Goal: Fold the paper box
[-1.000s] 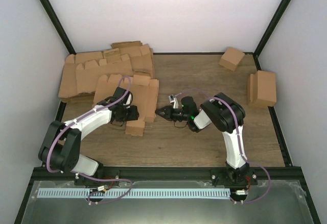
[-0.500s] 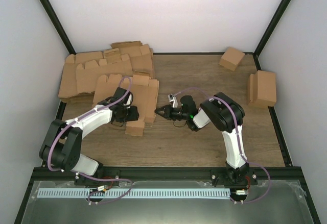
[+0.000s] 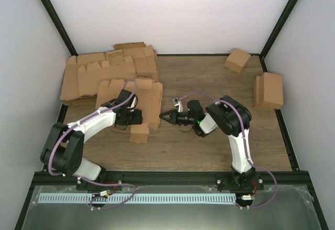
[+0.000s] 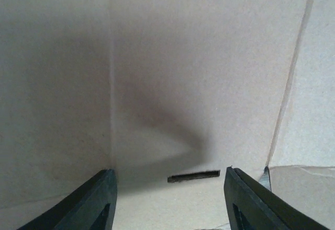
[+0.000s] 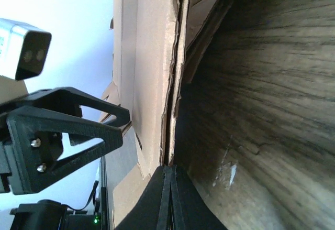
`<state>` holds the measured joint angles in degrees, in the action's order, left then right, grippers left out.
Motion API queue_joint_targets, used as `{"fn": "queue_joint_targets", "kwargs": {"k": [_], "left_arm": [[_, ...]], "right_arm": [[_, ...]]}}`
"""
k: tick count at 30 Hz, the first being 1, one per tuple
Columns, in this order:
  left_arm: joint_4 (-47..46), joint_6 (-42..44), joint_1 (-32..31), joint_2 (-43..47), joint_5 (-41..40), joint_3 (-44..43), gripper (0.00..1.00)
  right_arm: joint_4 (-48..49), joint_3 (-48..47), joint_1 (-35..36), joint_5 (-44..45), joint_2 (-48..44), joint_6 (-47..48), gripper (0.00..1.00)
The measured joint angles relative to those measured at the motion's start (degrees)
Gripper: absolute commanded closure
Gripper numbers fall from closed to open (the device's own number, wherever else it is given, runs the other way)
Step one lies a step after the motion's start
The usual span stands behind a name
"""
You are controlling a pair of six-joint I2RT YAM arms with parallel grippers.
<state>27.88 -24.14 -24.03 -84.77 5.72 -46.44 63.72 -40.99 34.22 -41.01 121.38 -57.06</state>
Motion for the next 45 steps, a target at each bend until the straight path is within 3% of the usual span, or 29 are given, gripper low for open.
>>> {"fn": "queue_joint_targets", "kwargs": {"k": [6,13,29,39,45], "left_arm": [[3.8,1.9,-5.2,2.4,-3.7,-4.8,0.29],[4.8,3.4,-13.0,3.0,-8.0,-8.7,0.28],[6.7,2.3,-13.5,-1.2,-14.8,-10.2,0.28],[12.9,-1.6,-12.7,-4.5,-26.0,-12.9,0.28],[11.8,-2.0,-12.3,2.2,-20.9,-12.6,0.17]], "right_arm": [[-0.3,0.9,0.4,-1.4,-2.8,1.8,0.99],[-1.2,0.9,2.6,-2.4,-6.2,4.6,0.99],[-5.7,0.9,4.1,-2.2,-9.1,8.6,0.99],[-7.9,2.0,4.2,-0.2,-12.1,10.0,0.99],[-8.3,2.7,4.2,-0.7,-13.4,10.1,0.99]]}}
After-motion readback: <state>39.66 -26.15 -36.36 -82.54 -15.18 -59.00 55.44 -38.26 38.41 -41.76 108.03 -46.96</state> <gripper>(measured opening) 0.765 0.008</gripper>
